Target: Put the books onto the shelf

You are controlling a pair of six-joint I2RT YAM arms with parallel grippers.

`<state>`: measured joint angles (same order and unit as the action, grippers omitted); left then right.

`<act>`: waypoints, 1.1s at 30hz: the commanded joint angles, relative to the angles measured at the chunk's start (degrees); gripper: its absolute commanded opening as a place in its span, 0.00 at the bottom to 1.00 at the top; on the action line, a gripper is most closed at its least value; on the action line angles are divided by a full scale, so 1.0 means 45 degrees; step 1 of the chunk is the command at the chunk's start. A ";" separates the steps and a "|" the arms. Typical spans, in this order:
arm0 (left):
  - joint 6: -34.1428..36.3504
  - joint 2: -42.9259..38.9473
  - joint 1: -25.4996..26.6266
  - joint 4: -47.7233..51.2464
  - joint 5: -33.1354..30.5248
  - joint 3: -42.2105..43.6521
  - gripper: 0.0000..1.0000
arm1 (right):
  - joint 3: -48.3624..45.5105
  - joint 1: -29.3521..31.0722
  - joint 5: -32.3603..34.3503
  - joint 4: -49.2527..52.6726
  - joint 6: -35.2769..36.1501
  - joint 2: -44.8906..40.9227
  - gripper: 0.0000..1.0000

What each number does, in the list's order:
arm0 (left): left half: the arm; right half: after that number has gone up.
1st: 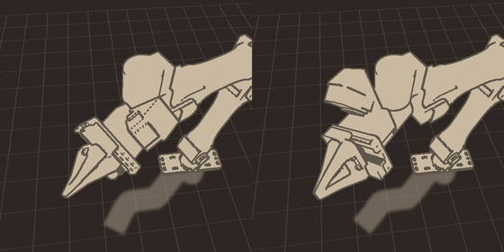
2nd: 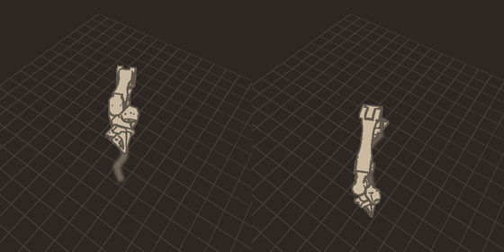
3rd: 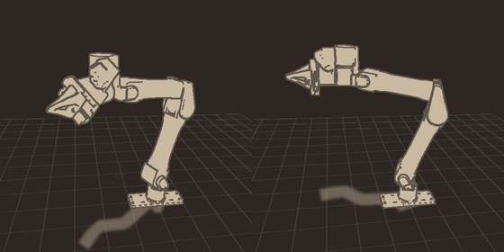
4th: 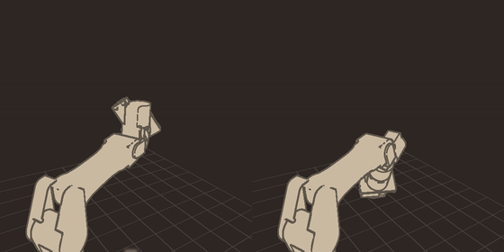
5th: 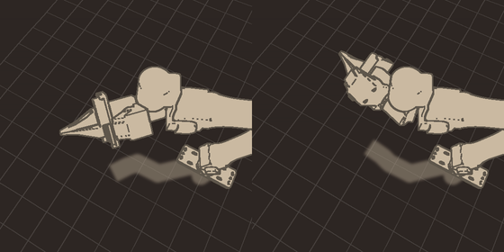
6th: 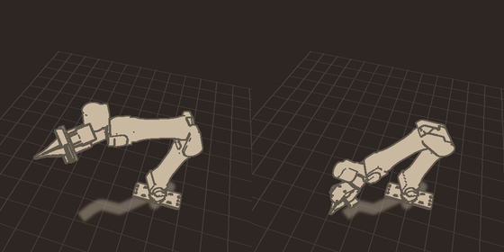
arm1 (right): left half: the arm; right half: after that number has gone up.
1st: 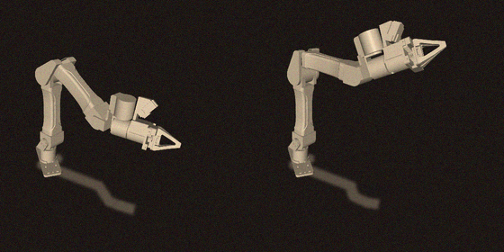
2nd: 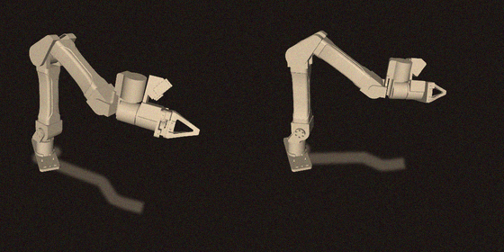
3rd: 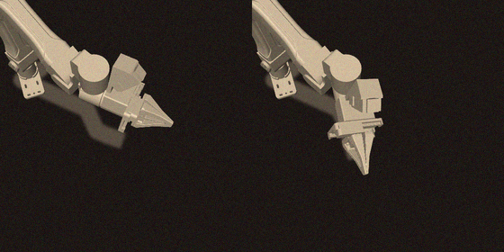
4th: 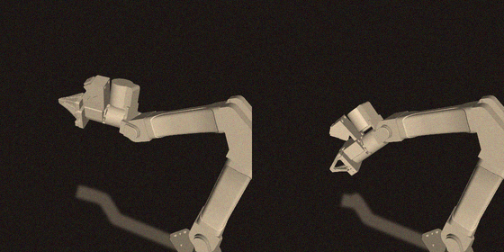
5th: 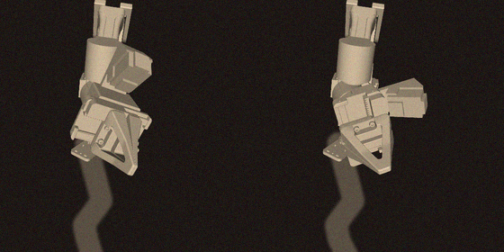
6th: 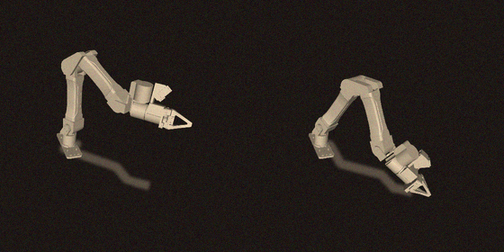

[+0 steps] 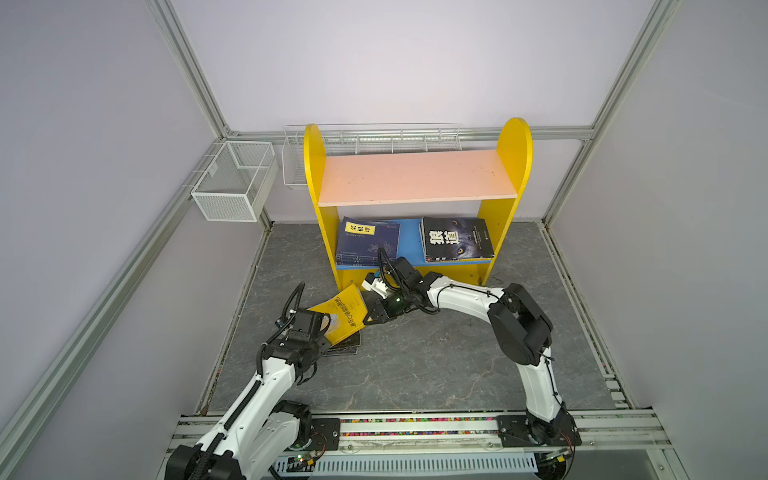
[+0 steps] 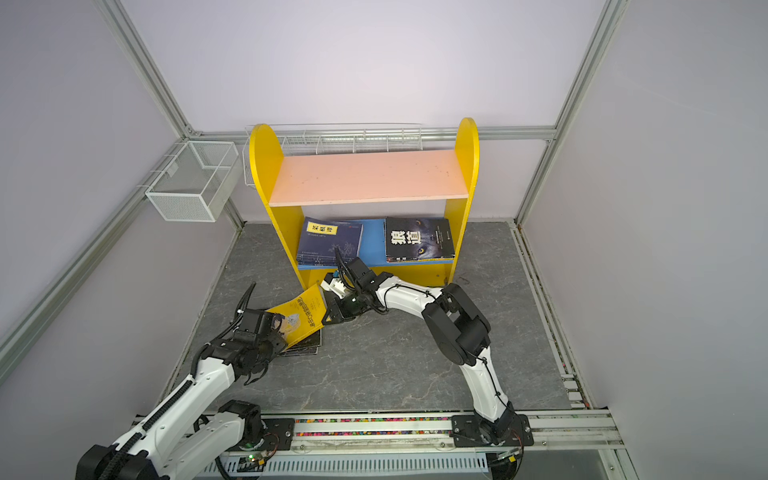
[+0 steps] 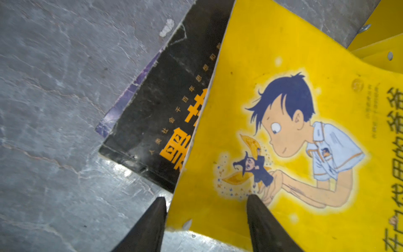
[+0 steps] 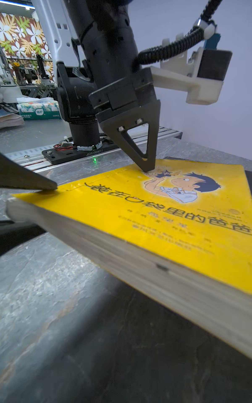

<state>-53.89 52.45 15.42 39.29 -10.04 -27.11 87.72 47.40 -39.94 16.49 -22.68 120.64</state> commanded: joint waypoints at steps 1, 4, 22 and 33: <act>0.0519 0.0105 0.0062 0.0554 0.0506 0.0068 0.59 | 0.0053 0.0053 0.0809 -0.1323 -0.0332 -0.0571 0.21; 0.0549 -0.0067 0.0074 0.0663 0.0499 0.0107 0.59 | 0.0081 0.0073 0.1043 -0.1558 -0.0541 -0.0540 0.15; -0.0224 -0.2603 0.0042 0.2926 -0.1051 -0.2960 0.68 | -0.2730 0.0315 0.1438 -0.0894 0.2705 -0.4682 0.07; -0.1043 -0.3374 0.0042 -0.1511 0.2105 -0.1833 0.69 | -0.2687 0.0207 0.3126 0.0542 0.3988 -0.5839 0.07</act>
<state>-56.95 38.48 15.53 38.83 -4.56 -37.30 74.59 48.47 -29.30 17.34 -9.26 96.53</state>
